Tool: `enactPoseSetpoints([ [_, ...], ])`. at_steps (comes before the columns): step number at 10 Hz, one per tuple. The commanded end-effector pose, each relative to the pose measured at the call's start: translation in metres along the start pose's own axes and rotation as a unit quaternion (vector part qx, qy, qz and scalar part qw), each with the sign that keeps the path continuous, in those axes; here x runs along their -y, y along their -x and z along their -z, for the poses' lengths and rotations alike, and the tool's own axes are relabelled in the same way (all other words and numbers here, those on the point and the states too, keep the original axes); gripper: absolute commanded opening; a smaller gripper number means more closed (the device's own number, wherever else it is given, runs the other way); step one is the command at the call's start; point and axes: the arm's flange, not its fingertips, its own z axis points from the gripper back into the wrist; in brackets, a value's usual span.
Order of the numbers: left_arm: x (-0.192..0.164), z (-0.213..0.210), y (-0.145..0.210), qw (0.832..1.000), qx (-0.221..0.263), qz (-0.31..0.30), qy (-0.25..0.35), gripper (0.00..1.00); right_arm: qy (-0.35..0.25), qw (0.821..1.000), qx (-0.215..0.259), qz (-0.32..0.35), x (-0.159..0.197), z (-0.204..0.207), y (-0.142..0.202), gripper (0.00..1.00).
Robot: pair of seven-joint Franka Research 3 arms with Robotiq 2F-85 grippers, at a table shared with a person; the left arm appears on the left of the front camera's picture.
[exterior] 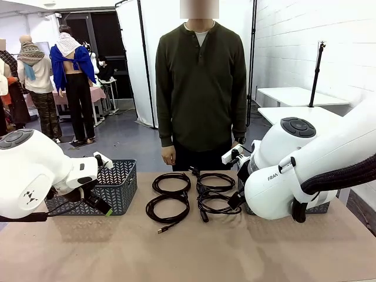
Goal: Organize the cables according to human instructions.
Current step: Pick up a bundle of cables and place it in the basket indicated by the human.
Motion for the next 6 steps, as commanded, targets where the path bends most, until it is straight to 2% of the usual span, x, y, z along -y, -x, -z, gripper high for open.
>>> enactPoseSetpoints([
  [1,-0.001,0.001,-0.003,1.0,0.004,-0.002,0.0,1.0,0.0,1.0,0.0,0.001,0.0,0.0,0.0,1.0],
  [4,0.0,0.0,0.0,1.0,0.0,0.0,0.0,1.0,0.0,1.0,0.0,0.0,0.0,0.0,0.0,1.0],
  [6,-0.002,-0.025,-0.005,1.0,0.029,0.004,-0.002,1.0,-0.023,1.0,0.009,-0.015,0.004,-0.016,-0.009,1.0],
])
